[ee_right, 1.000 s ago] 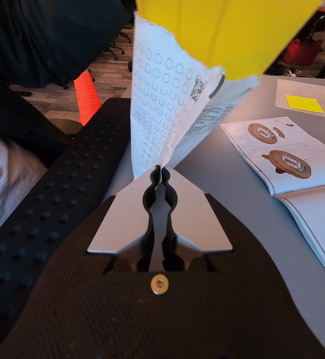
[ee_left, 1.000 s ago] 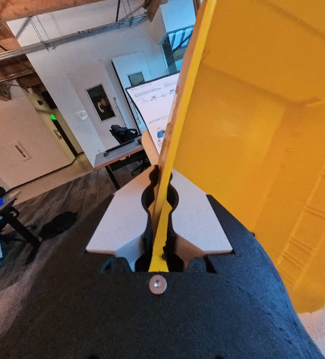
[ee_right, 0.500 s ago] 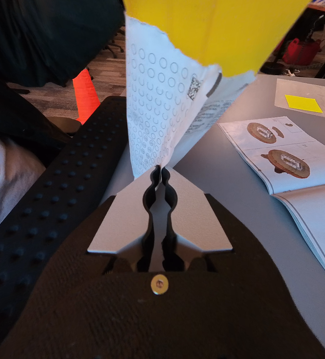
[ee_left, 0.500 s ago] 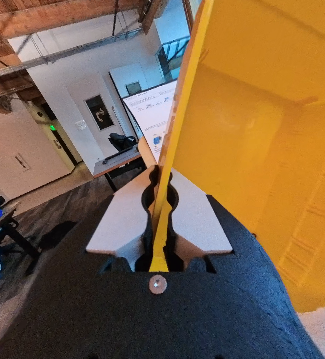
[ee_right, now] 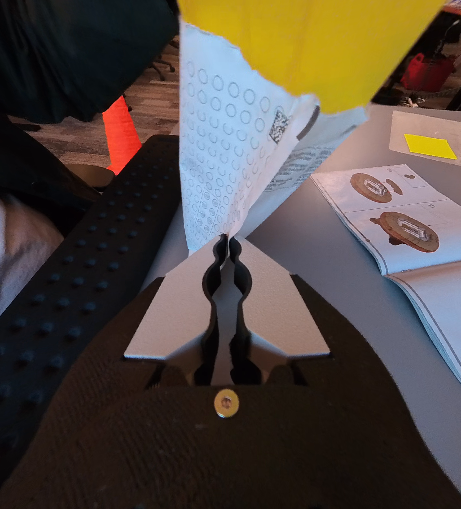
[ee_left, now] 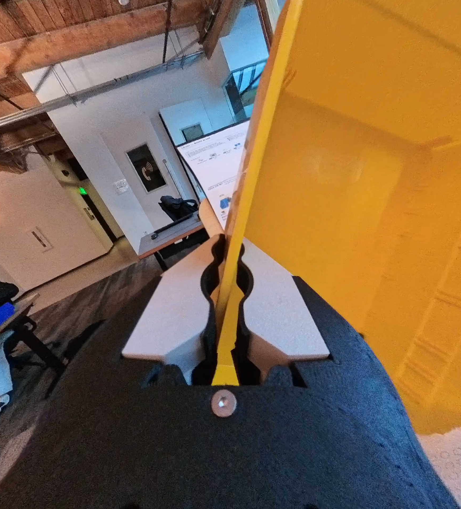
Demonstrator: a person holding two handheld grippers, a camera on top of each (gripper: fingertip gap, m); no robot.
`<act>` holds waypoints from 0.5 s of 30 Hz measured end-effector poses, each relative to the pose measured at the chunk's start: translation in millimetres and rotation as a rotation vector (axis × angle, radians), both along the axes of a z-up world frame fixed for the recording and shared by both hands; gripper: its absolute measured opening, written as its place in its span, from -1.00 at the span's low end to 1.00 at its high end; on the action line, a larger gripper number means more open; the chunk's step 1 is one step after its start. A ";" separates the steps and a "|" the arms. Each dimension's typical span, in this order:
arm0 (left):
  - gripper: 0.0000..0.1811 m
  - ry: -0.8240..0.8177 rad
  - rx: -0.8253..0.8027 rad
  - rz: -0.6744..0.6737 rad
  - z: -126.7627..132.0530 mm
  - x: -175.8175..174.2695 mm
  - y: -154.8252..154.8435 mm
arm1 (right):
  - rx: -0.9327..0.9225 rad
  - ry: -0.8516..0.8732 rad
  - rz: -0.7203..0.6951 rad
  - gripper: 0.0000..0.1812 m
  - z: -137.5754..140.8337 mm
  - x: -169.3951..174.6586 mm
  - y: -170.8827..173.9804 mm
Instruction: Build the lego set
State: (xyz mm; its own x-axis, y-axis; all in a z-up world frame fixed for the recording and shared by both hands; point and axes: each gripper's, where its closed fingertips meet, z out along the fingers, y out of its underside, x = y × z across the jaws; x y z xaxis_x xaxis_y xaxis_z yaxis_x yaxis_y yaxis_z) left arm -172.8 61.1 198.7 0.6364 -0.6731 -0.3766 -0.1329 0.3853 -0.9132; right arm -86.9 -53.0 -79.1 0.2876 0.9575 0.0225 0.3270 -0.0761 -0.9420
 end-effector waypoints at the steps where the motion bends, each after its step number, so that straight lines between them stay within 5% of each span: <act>1: -0.96 -0.002 -0.029 -0.006 -1.2 -0.9 4.0 | -0.002 0.005 -0.001 -1.00 0.4 0.2 0.1; 15: -0.96 -0.028 0.055 -0.001 9.3 -4.3 -9.8 | 0.004 0.001 -0.006 -1.00 0.7 1.0 1.1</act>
State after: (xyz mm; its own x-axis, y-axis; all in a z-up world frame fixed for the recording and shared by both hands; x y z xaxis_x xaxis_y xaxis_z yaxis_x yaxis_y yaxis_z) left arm -177.0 51.3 208.0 0.6465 -0.6530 -0.3945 -0.1066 0.4347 -0.8942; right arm -86.0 -52.0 -78.4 0.2933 0.9557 0.0261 0.3255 -0.0741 -0.9426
